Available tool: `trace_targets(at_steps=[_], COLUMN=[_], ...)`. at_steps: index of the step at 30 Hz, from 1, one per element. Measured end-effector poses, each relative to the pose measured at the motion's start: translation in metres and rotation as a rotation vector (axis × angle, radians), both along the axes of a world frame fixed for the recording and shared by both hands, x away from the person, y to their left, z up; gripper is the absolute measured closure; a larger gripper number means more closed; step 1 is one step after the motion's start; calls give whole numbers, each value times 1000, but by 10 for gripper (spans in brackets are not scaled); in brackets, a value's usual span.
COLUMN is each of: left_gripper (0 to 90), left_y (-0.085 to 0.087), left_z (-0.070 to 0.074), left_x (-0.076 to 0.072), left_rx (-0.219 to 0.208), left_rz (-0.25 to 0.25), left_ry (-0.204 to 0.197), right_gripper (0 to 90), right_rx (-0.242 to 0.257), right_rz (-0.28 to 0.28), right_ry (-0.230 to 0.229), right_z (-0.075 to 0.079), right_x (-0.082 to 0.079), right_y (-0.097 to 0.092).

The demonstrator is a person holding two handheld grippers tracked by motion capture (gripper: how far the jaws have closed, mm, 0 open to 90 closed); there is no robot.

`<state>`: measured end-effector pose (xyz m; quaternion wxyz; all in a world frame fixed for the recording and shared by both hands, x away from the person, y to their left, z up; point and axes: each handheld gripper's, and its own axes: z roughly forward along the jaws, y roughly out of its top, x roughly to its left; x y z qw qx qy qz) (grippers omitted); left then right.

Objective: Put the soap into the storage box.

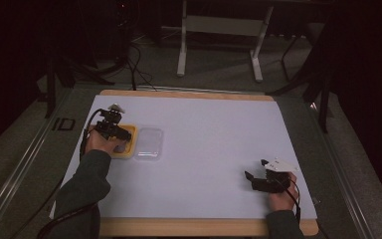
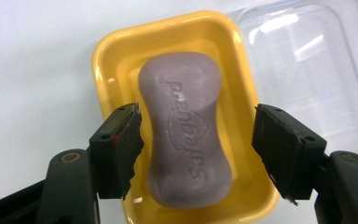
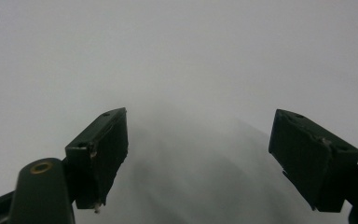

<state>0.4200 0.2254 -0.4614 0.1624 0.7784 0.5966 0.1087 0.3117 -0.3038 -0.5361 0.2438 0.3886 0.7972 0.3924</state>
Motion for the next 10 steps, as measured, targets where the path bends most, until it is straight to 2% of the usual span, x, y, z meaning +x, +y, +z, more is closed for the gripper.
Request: trace_targets(at_steps=[7,10], left_gripper=[345,356], left_y=[-6,-13], left_z=[7,10], left_x=[-6,-12], left_rx=[-4,-24], left_rz=[-21,-45], left_ry=[-37,-72], right_gripper=[193,193], right_rx=[-1,-2], right_rz=[1,2], right_ry=[0,3], right_z=[0,0], right_x=[0,0], right_y=[0,0])
